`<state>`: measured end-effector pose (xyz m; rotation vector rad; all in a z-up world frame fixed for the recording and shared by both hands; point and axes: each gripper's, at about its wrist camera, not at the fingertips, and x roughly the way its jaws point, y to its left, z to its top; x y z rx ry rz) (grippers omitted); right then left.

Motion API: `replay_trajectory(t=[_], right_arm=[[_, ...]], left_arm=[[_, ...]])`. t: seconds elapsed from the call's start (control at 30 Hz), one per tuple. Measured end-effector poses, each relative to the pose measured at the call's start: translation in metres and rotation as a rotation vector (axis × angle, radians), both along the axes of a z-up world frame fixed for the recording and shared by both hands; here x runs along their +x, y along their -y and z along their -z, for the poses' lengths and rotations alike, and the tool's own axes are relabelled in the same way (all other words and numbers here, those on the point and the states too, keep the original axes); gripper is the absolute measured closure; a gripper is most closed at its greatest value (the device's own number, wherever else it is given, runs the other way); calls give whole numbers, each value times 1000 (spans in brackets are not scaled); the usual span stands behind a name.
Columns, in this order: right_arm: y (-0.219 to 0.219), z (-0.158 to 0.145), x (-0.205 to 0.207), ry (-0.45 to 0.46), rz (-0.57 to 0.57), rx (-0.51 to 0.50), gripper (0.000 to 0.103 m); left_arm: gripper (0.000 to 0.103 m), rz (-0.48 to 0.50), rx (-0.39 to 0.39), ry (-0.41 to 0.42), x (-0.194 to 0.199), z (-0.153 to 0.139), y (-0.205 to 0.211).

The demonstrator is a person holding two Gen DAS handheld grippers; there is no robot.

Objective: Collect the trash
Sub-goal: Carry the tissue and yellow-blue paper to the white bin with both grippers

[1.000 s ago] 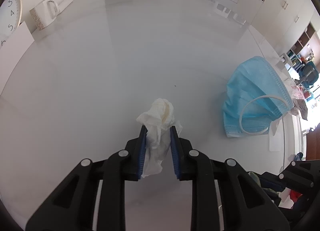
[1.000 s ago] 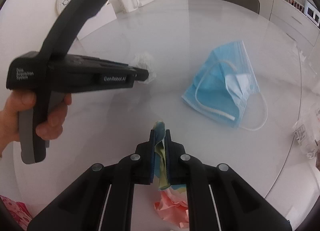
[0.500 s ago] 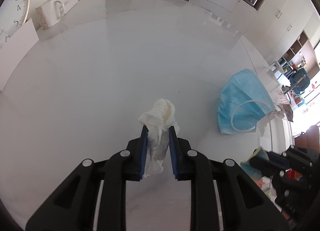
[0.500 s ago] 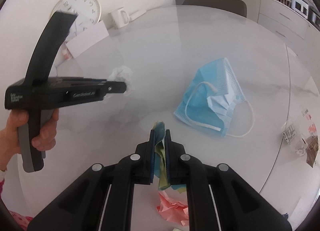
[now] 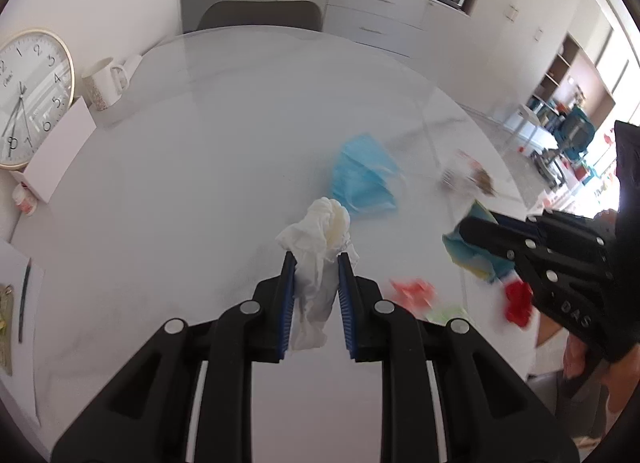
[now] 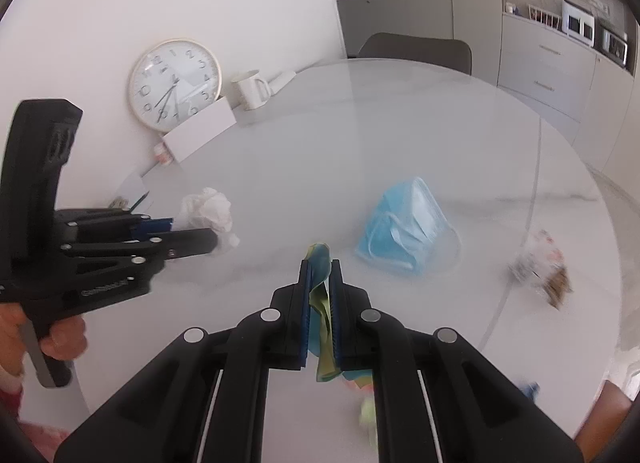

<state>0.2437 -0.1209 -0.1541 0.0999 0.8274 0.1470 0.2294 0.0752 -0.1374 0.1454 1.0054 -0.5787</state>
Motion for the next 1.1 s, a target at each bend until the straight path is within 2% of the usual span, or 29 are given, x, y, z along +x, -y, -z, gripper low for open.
replay_trajectory(t=[0.17,0.3,0.43,0.67,0.87,1.1], right_arm=[[14,-7,-78,-17,36,-18,93],[24,-4,-134,-41,76,-22,94],[41,-2,-196,-70,120,-12,93],[70,9,-286,-118,162,-2,93],[83,18,-330,-135,148,8,93],[87,30,-352,-139,102,26,93]], left_arm=[[83,61,27,17,-67,-16,-4],[83,93,5,-4,-122,-25,5],[83,142,-24,-32,-167,-27,28],[83,236,-29,-71,-234,-21,83],[83,248,-29,-76,-276,-19,113],[83,249,0,-72,-306,-14,130]])
